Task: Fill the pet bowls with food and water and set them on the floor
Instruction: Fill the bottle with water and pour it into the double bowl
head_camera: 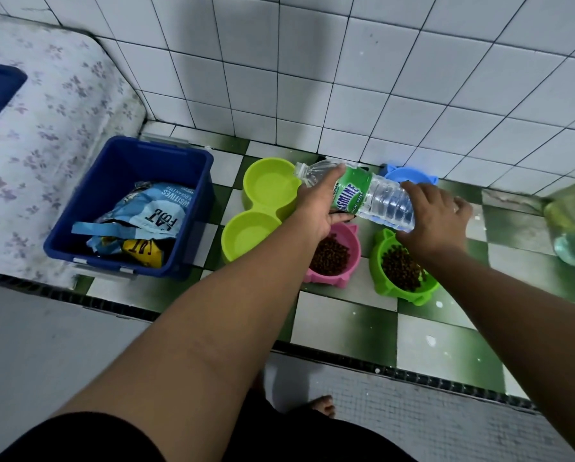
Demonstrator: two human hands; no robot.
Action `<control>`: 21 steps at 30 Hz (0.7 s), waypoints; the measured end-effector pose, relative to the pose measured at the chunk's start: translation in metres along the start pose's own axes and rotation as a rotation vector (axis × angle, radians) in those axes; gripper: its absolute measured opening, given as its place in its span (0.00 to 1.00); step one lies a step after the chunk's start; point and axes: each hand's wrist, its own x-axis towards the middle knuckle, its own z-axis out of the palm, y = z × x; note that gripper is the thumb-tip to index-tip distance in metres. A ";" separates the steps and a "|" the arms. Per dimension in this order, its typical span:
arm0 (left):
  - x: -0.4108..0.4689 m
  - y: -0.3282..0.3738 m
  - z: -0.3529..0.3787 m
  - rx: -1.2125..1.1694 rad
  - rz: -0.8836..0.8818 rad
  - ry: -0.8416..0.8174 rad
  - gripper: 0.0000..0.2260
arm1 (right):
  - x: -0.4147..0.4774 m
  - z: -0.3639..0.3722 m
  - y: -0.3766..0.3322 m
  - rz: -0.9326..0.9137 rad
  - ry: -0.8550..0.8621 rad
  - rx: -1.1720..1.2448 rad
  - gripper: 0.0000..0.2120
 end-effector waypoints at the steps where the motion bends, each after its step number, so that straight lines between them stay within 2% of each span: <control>1: 0.001 -0.001 -0.001 -0.003 -0.006 -0.004 0.34 | 0.000 -0.001 0.000 -0.004 0.001 -0.004 0.43; 9: 0.008 -0.003 -0.003 -0.031 -0.041 -0.043 0.34 | 0.000 -0.006 0.000 -0.027 -0.013 -0.064 0.43; 21: 0.005 -0.002 -0.003 0.008 -0.048 -0.074 0.27 | -0.004 -0.005 0.000 -0.015 -0.003 -0.058 0.45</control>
